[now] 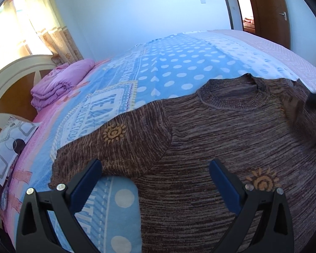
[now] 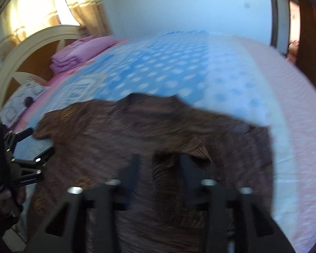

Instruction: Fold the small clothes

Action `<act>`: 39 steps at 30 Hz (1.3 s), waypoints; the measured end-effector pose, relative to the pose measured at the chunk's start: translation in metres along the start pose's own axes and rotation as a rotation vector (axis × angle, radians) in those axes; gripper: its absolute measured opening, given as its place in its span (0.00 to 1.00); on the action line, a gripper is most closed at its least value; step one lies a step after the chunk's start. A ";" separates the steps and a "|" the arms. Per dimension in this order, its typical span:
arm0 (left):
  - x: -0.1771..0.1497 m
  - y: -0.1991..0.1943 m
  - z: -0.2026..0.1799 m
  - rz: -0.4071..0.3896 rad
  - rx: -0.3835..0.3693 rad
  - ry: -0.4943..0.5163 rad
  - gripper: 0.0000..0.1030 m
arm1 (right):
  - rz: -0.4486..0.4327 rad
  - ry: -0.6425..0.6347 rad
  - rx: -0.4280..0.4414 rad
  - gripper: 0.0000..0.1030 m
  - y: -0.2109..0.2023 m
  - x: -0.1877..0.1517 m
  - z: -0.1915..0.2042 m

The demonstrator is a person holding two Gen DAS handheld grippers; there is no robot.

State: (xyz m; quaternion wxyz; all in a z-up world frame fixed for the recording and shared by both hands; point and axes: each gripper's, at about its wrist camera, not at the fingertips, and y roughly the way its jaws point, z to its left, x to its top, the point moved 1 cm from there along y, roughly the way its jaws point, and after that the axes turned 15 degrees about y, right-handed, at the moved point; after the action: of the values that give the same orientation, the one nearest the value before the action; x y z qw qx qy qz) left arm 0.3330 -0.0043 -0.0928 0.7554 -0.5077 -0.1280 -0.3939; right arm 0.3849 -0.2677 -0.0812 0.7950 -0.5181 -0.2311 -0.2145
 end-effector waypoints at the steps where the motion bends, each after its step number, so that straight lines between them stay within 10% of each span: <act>1: 0.003 -0.004 -0.002 -0.005 -0.001 0.012 1.00 | 0.007 0.004 0.039 0.59 0.000 -0.008 0.001; 16: 0.097 -0.012 -0.149 -0.077 -0.212 0.189 1.00 | -0.230 0.181 -0.193 0.64 -0.084 -0.057 -0.135; 23: 0.123 0.031 -0.193 -0.019 -0.134 0.243 1.00 | -0.248 0.165 -0.188 0.65 -0.082 -0.065 -0.138; 29: 0.124 0.063 -0.125 0.050 0.062 0.046 1.00 | -0.271 0.165 -0.177 0.65 -0.093 -0.069 -0.140; 39: 0.096 0.020 -0.152 0.053 -0.390 -0.037 0.72 | -0.276 0.188 -0.210 0.69 -0.091 -0.071 -0.144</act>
State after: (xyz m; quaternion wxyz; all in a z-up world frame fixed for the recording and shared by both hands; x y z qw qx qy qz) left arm 0.3798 -0.1774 -0.1176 0.6504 -0.6548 -0.0498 -0.3817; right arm 0.2961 -0.4272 -0.1082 0.7176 -0.5393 -0.2012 -0.3920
